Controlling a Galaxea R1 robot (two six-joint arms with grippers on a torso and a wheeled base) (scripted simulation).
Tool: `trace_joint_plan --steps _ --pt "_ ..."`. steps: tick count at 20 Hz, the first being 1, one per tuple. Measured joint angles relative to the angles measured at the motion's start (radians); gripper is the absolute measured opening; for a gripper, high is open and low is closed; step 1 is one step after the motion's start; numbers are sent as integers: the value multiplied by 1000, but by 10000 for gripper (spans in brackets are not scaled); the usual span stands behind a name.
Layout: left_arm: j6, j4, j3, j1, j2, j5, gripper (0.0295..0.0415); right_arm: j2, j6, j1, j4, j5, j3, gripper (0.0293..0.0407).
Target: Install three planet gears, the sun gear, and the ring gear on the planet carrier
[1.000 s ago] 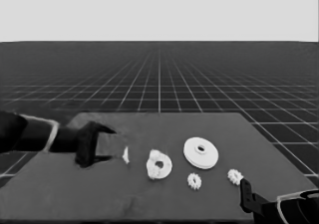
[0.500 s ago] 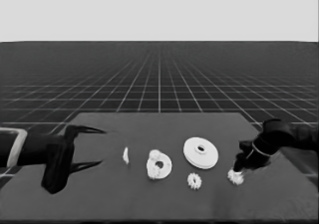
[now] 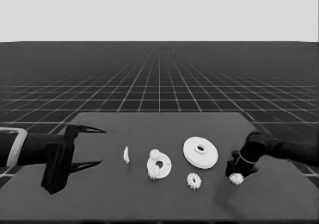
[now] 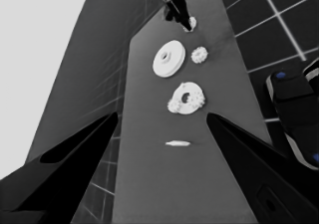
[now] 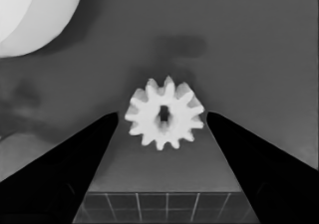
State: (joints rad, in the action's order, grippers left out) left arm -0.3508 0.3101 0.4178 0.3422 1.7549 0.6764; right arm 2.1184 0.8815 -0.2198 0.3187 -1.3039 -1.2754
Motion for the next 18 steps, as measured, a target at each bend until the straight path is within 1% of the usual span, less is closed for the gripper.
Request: trace_joint_plan --steps 2,6,8,9,16,17,18 --pt "0 0 0 0 0 0 385 9 -3 -15 10 13 -17 385" --pt "0 0 0 0 0 0 385 13 -4 -22 15 19 -24 385" --pt "0 0 0 0 0 0 385 13 -5 -23 16 19 -25 314" --pt "0 0 0 0 0 0 385 14 -5 -22 16 19 -25 312" --pt "0 0 0 0 0 0 385 14 -5 -22 16 19 -25 312" --pt "0 0 0 0 0 0 385 -26 12 52 -41 -45 51 312" --pt "0 0 0 0 0 0 385 -46 17 114 -83 -83 85 312"
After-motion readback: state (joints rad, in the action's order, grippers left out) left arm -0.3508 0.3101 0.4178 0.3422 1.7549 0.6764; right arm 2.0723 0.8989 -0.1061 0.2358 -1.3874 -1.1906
